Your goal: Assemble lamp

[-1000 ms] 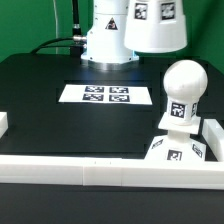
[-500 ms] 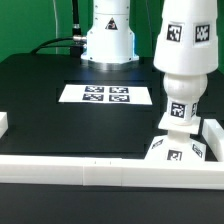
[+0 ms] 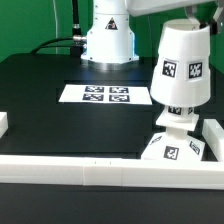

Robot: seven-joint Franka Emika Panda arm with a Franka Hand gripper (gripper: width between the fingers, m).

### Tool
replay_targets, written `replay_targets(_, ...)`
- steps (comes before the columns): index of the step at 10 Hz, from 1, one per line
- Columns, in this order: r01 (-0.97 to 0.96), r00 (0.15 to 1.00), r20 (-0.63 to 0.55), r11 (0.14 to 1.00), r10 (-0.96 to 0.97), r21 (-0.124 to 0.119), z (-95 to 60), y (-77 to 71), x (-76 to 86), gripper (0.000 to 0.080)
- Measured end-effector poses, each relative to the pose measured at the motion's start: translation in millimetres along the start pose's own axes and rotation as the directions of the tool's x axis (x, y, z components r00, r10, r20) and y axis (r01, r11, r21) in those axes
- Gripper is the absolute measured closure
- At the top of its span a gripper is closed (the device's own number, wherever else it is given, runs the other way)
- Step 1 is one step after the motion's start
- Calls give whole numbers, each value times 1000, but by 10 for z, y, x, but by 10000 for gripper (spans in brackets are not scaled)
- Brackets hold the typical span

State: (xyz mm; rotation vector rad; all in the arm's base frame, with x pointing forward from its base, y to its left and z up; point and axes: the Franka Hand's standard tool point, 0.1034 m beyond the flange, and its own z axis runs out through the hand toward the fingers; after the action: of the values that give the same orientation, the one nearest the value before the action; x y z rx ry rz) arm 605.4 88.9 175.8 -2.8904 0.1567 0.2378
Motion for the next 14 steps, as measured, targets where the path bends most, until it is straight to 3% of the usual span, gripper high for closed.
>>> replay_targets(3,11,1000,7,1000,-11,0,23,73,-19,755)
replay_targets(6,26,999,28,1000,-25,-6,-30,138,-111,283)
replay_targets(7,32,999,40,999,-31,-20,-82,96,-167,283)
replay_targets(8,30,998,47,999,-29,-31,-116,35,-208,144)
replay_targets(10,5,999,44,999,-3,-36,-169,-81,-236,113)
replay_targets(14,2,999,47,999,0,-36,-147,-65,-234,101)
